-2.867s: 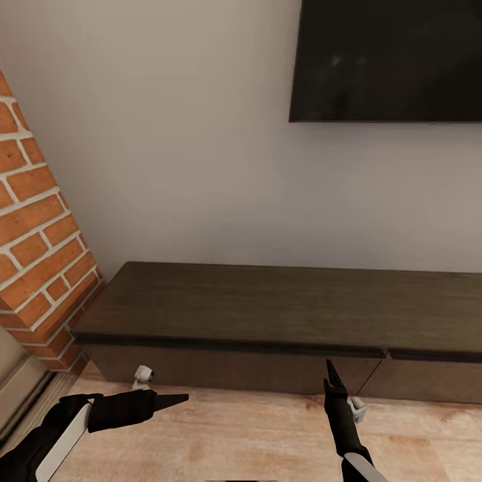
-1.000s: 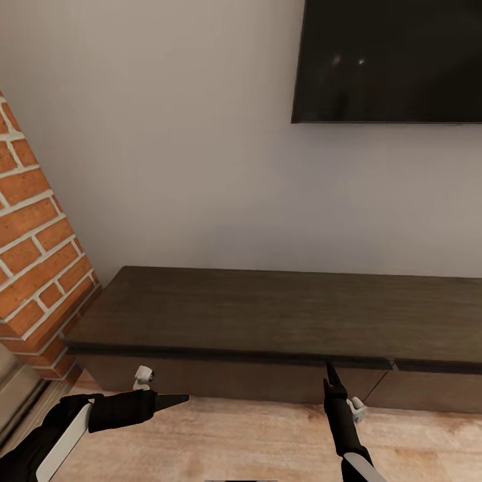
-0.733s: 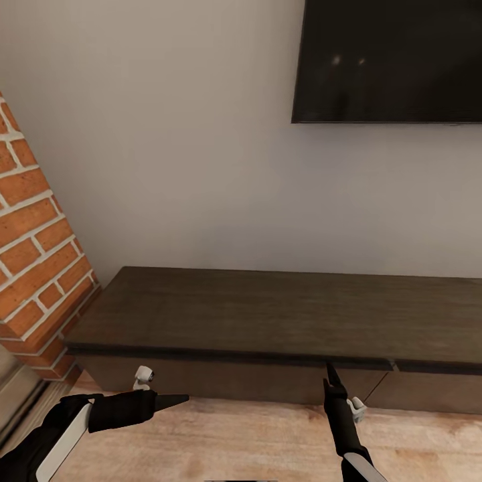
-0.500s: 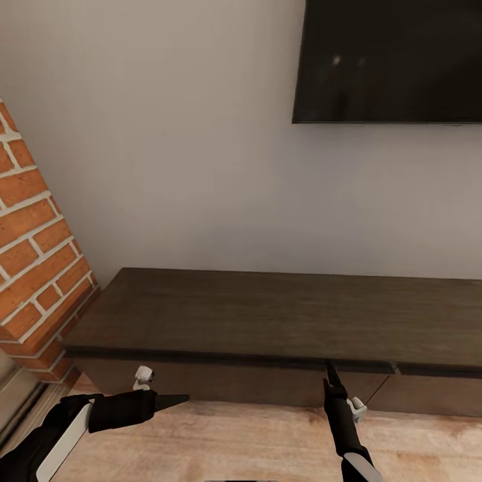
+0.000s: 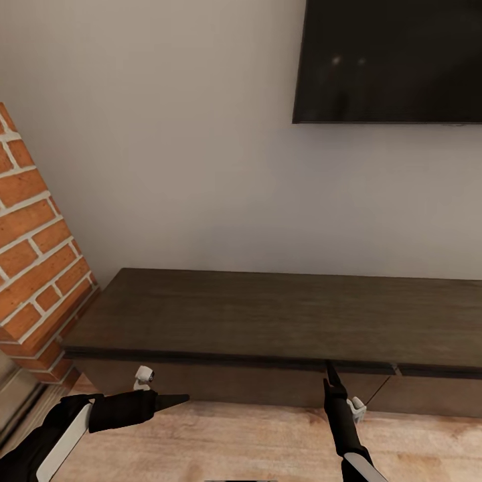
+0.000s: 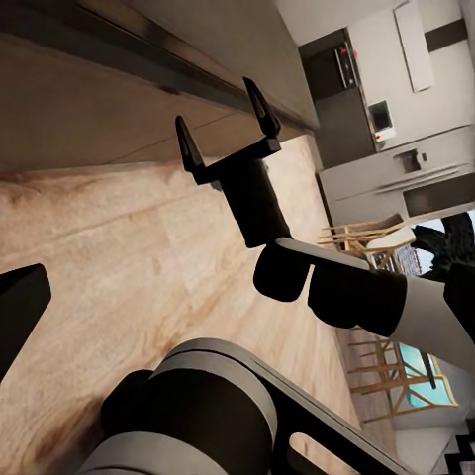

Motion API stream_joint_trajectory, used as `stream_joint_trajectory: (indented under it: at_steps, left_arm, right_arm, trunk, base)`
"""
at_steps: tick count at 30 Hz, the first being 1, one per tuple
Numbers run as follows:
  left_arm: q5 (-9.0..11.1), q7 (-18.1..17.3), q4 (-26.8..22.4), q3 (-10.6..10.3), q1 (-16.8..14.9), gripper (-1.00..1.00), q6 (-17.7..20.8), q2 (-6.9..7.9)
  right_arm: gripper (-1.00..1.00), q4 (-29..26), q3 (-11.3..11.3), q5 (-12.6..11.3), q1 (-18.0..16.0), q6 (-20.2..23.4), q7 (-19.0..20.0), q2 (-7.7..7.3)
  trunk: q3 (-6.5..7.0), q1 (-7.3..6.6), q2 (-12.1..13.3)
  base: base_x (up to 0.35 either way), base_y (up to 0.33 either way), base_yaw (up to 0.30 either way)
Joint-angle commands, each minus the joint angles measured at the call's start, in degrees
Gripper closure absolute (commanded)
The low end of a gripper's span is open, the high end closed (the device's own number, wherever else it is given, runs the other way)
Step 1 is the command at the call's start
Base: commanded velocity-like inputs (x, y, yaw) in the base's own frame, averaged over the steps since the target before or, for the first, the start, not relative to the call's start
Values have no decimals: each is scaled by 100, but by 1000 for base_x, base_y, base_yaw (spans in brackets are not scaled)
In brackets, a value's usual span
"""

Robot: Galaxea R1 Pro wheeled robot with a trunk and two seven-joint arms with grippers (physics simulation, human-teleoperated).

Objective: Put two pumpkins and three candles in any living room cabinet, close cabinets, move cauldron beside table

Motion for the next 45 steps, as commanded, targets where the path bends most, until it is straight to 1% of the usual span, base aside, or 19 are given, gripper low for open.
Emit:
stream_joint_trajectory:
  at_steps: [1, 4, 5, 36, 40, 45]
  left_arm:
    - [37, 5, 0, -13, -4, -100, 42, 6]
    - [35, 5, 0, -19, -4, -100, 42, 7]
    - [35, 5, 0, -20, -4, -100, 42, 7]
    - [38, 5, 27, -17, -4, -100, 42, 7]
    - [35, 5, 27, -15, -4, -100, 42, 7]
    - [34, 5, 27, -15, -4, -100, 42, 7]
  right_arm:
    - [-100, 2, 48, -46, -4, -38, 14, -6]
    - [-100, 2, 48, -42, -4, -47, 1, -4]
    - [100, 2, 48, -43, -4, -49, -9, -5]
    - [100, 2, 48, -39, -4, -35, -39, -10]
    - [100, 2, 48, -39, -4, -35, -39, -10]
    - [100, 2, 48, -39, -4, -35, -39, -10]
  trunk:
    - [-5, -1, -2]
    - [-5, -1, -2]
    - [-5, -1, -2]
    - [-5, -1, -2]
    - [-5, -1, -2]
    - [-5, -1, -2]
  base:
    - [0, 0, 0]
    - [0, 0, 0]
    - [0, 0, 0]
    - [-1, 0, 0]
    - [-125, 0, 0]
    - [-281, 0, 0]
